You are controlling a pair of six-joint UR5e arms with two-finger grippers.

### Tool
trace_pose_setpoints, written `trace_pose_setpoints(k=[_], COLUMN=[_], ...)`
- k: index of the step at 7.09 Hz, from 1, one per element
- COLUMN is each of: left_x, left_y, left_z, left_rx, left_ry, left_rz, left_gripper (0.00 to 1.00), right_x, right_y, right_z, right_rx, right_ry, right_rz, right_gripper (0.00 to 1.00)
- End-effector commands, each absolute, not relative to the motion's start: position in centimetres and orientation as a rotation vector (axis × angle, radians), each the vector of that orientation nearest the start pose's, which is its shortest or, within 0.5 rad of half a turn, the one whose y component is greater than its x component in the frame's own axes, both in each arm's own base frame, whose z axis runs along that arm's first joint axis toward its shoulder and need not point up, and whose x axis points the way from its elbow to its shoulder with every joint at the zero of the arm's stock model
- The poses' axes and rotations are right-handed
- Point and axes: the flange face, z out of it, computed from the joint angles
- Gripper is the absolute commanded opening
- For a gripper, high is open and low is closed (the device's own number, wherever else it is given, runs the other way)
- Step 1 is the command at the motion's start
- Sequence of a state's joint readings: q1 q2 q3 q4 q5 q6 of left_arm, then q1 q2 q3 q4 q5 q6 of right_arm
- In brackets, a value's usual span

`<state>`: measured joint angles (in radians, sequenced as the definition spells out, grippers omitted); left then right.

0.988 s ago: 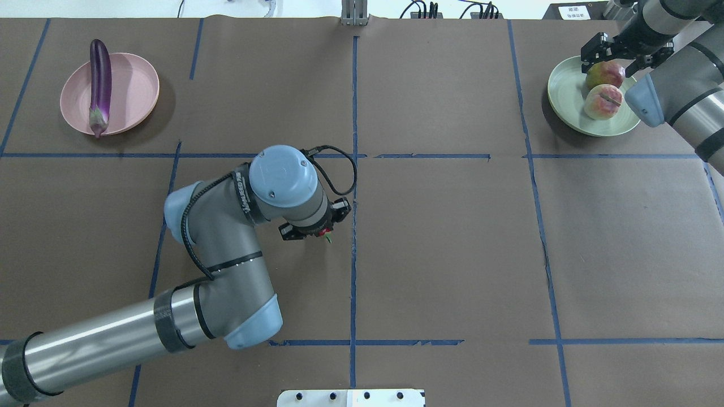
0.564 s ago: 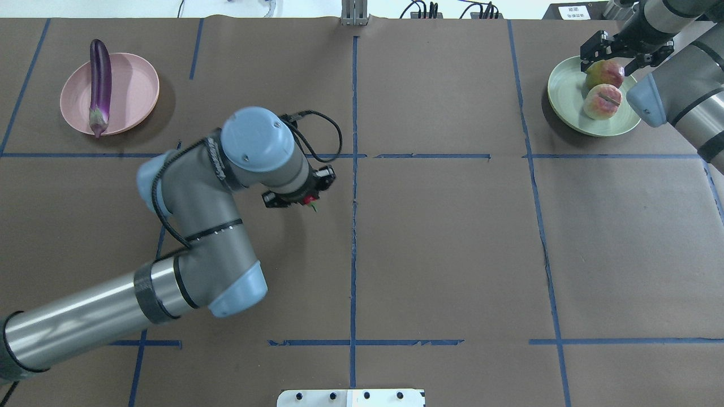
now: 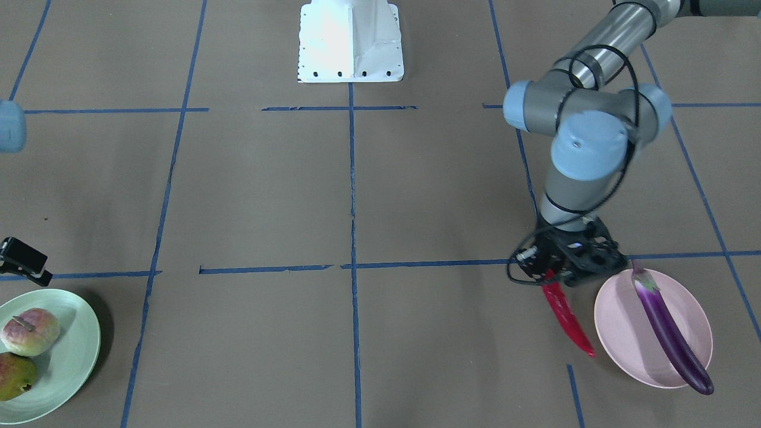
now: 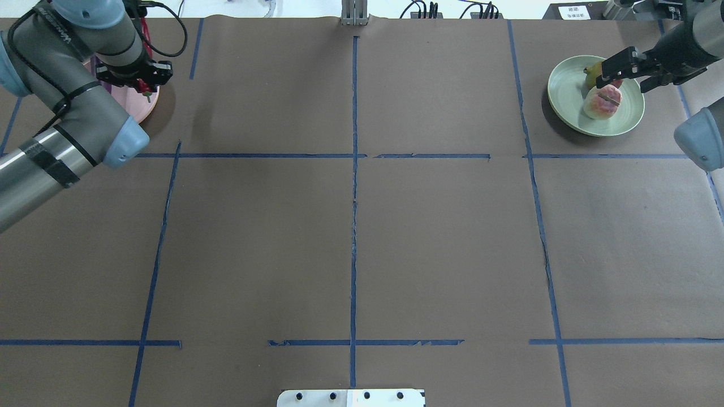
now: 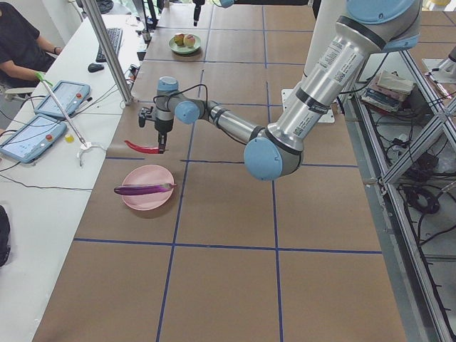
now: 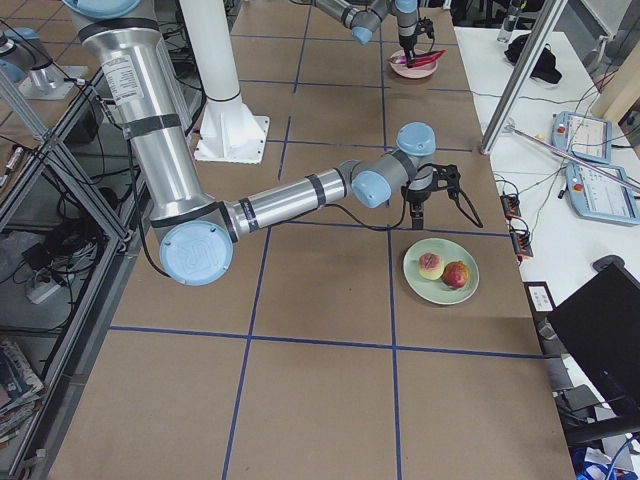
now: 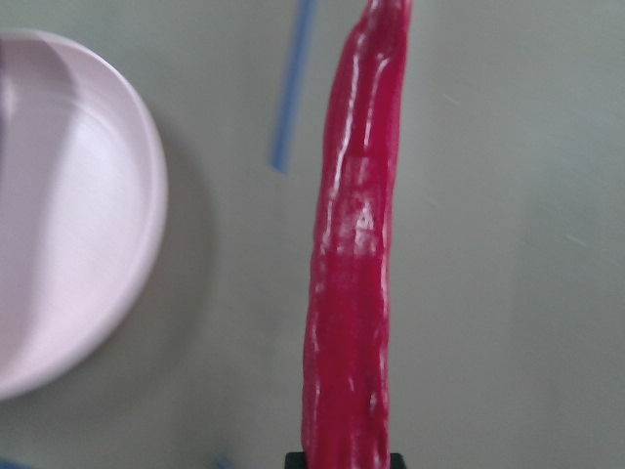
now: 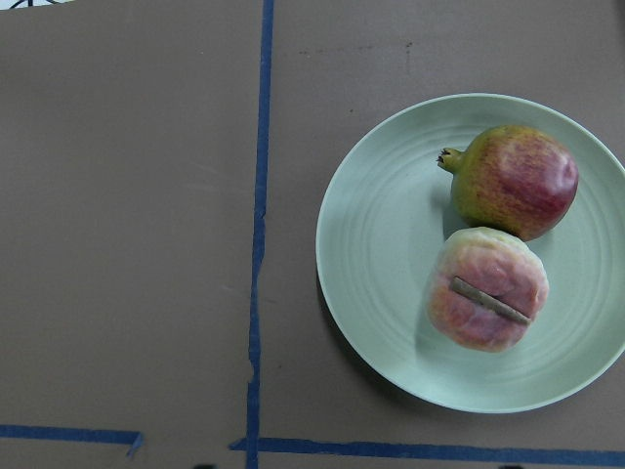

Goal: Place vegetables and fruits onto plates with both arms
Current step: 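Carry the pepper onto the pink plate with the left gripper and release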

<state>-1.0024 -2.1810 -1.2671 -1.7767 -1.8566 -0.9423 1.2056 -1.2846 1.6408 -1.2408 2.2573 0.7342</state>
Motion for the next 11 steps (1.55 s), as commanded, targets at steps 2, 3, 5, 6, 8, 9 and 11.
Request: trace_pose_setpoints(k=[2, 3, 5, 6, 8, 9, 11], left_x=[28.5, 28.6, 25.8, 22.1, 13.8, 9.8, 1.0], left_y=[-71.2, -71.1, -71.9, -72.4, -71.2, -70.7, -69.0], left_z=[48.7, 48.4, 47.2, 47.0, 49.2, 50.8, 54.7], left_rx=[0.153, 0.153, 0.139, 0.167, 0.226, 0.257, 0.299], left_ry=[0.515, 0.543, 0.649, 0.719, 0.755, 0.753, 0.752], left_rz=[-0.252, -0.177, -0.157, -0.036, 0.08, 0.122, 0.185], left_gripper=[0.58, 1.0, 1.0, 1.0, 1.0, 1.0, 1.0], right_x=[-14.8, -14.8, -14.6, -13.5, -9.0, -7.0, -1.6], right_y=[-57.8, -57.7, -57.5, -57.1, -56.9, -57.0, -56.9], right_z=[41.9, 41.5, 41.4, 42.2, 44.1, 45.1, 48.5], right_rx=[0.218, 0.217, 0.214, 0.209, 0.169, 0.165, 0.146], right_ry=[-0.942, -0.954, -0.963, -0.958, -0.946, -0.926, -0.82], right_rz=[0.086, 0.078, 0.076, 0.096, 0.171, 0.169, 0.029], right_gripper=[1.0, 1.0, 1.0, 1.0, 1.0, 1.0, 1.0])
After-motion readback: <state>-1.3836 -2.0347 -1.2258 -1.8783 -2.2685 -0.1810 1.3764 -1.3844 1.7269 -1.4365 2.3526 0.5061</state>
